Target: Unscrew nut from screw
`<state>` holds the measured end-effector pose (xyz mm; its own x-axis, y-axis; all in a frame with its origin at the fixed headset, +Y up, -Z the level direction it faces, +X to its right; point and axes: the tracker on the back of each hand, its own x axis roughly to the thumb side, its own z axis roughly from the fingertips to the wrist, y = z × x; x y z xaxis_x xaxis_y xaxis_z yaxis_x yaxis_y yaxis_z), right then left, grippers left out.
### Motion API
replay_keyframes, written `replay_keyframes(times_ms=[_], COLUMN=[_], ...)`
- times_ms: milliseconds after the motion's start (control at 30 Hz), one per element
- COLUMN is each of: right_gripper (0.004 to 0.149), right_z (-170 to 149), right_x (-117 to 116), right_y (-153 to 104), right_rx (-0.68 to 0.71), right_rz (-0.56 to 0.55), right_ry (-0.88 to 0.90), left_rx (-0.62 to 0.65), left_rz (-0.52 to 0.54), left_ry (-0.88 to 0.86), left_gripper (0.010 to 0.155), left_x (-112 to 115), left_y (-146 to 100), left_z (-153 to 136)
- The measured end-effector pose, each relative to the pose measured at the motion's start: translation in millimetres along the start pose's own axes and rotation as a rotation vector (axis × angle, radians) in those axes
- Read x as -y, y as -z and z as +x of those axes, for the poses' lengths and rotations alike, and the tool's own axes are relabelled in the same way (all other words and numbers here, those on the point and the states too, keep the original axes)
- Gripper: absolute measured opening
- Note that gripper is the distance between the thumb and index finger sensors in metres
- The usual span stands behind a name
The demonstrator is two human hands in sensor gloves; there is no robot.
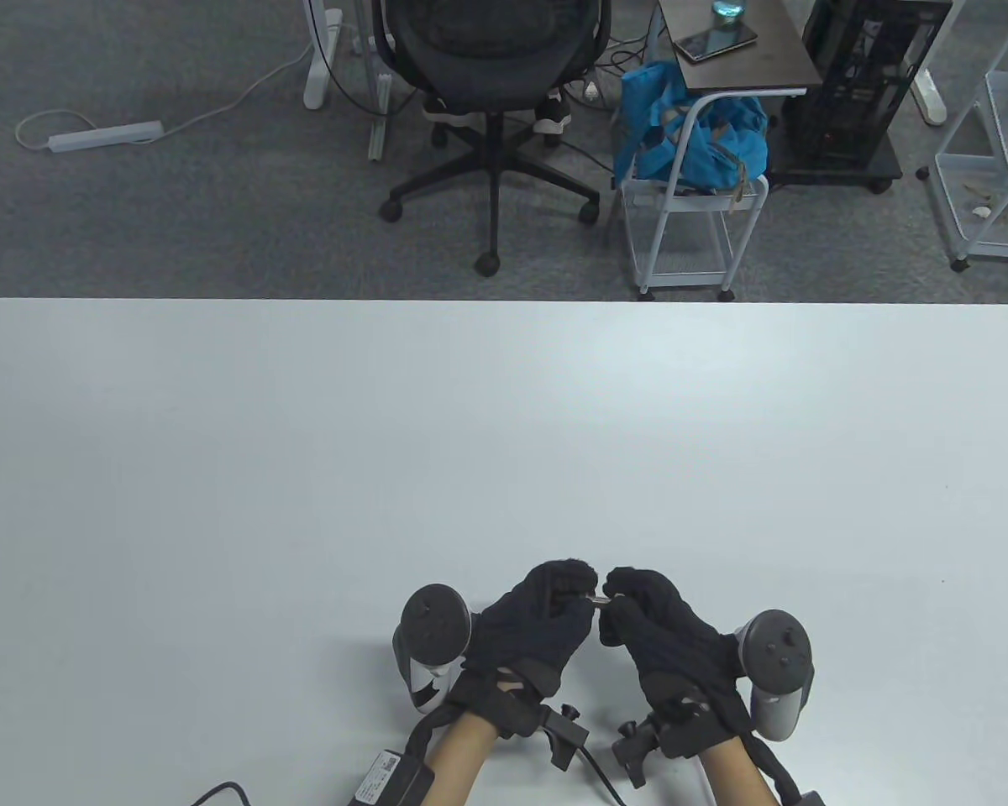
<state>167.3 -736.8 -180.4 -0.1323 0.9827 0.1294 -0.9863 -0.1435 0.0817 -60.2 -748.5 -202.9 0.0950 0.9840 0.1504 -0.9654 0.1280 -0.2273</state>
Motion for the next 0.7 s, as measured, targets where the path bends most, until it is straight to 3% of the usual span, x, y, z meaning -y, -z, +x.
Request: replay_keyframes(times_ms=[300,433,500,700], right_gripper=[0.051,0.071,0.076,0.059], right_z=[-1,-8,-13,-12], right_x=[0,-1,0,1], right_y=[0,-1,-2,-2], right_rx=[0.008,-0.058,-0.122,-0.142], right_rz=[0.024,0.060,0.023,0.011], right_ry=[0.008,0.028,0.042,0.012], left_rx=[-0.018,-0.001,0.007,0.019], left_rz=[0.015,0.011,0.007,-0.013], left_ry=[-0.018,-0.014,-0.006,0.011], left_gripper=[0.050,0.049,0.048,0.048], left_x=[-2,-1,0,1], left_y=[-1,0,0,0], left_z=[-2,-1,0,1])
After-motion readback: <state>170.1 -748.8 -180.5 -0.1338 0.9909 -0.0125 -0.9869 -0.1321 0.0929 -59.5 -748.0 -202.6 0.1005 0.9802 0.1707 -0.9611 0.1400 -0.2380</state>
